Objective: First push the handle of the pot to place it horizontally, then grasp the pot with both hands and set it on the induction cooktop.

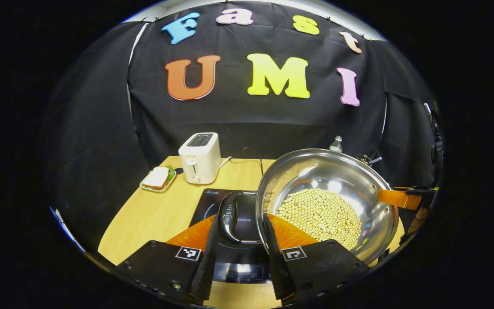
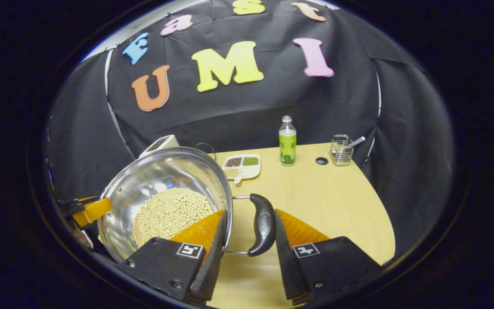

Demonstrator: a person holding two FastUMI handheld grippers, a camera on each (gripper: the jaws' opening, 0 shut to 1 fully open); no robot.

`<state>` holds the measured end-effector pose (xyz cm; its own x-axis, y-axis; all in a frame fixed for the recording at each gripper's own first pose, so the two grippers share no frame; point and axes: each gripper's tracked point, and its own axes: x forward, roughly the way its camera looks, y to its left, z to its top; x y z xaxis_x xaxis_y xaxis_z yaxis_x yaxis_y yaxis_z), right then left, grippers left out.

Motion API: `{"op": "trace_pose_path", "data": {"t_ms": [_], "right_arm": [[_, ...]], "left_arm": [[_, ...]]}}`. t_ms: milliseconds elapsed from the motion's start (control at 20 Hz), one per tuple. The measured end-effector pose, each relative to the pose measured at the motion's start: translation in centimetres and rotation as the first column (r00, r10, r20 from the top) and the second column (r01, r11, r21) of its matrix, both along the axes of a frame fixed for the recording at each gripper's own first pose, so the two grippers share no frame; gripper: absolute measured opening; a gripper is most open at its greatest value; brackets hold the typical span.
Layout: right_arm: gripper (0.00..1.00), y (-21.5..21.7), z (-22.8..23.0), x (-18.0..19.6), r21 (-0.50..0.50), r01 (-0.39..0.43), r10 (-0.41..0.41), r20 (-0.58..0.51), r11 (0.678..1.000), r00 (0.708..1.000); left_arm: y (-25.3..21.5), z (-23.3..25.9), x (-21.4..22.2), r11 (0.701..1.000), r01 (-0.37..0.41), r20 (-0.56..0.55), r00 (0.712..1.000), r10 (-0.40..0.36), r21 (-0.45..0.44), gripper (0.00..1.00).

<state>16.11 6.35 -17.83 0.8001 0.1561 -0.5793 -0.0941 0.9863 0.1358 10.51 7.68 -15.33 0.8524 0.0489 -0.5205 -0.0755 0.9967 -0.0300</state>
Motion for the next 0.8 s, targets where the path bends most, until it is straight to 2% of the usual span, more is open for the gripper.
{"op": "trace_pose_path", "data": {"t_ms": [350,800], "right_arm": [[0.61,4.9,1.6,0.8,-0.031,-0.042,0.043,0.04,0.999,0.998],[0.62,9.9,1.3,3.4,-0.009,-0.069,0.069,0.03,0.998,0.997]], "left_arm": [[4.8,0.2,0.3,0.999,-0.039,0.019,0.999,0.039,-0.001,0.53],[9.6,-0.4,2.0,0.997,-0.074,0.032,0.997,0.074,-0.003,0.53]]}}
